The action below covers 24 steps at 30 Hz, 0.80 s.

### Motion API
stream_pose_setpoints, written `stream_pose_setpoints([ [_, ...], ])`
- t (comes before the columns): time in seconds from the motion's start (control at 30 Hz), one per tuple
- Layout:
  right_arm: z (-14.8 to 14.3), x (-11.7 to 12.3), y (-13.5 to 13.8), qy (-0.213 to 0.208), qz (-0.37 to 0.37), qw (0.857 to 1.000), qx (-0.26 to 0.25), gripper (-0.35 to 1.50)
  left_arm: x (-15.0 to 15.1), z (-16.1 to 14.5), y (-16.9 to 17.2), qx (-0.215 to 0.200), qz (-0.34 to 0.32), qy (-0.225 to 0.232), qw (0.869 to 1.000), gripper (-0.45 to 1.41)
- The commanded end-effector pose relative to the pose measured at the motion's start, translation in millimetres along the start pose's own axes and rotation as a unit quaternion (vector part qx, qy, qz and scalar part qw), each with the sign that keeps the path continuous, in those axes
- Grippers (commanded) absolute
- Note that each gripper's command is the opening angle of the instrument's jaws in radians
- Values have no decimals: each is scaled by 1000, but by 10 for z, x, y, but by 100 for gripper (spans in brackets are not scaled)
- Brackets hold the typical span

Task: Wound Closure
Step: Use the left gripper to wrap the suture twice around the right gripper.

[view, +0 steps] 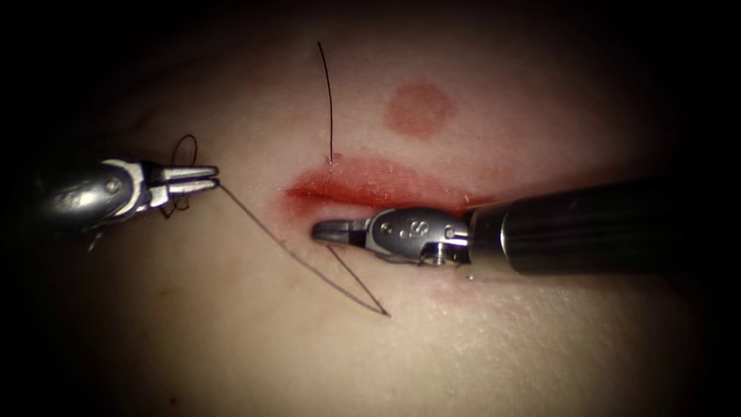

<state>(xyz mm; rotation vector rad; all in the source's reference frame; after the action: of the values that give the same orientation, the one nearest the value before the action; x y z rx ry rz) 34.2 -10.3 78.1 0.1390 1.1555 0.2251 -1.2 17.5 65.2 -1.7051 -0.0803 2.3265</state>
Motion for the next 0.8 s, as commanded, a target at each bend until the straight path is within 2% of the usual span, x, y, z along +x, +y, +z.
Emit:
stream_pose_setpoints([
  [0.03,13,-12,-6,-1,-3,1000,5,-35,-4,7,-5,1,-3,12,1000,-35],
  [0.33,46,-33,-21,-3,-15,999,31,-35,14,17,-43,8,-34,90,995,-35],
  [0.43,56,-26,-31,4,-21,999,46,-35,14,30,-50,12,-36,95,995,-35],
  [0.57,64,-8,-38,34,-28,997,65,-35,2,59,-56,14,-45,100,994,-35],
  [0.8,56,-2,-31,34,-31,998,43,-35,-16,92,-47,8,-57,112,992,-35],
])
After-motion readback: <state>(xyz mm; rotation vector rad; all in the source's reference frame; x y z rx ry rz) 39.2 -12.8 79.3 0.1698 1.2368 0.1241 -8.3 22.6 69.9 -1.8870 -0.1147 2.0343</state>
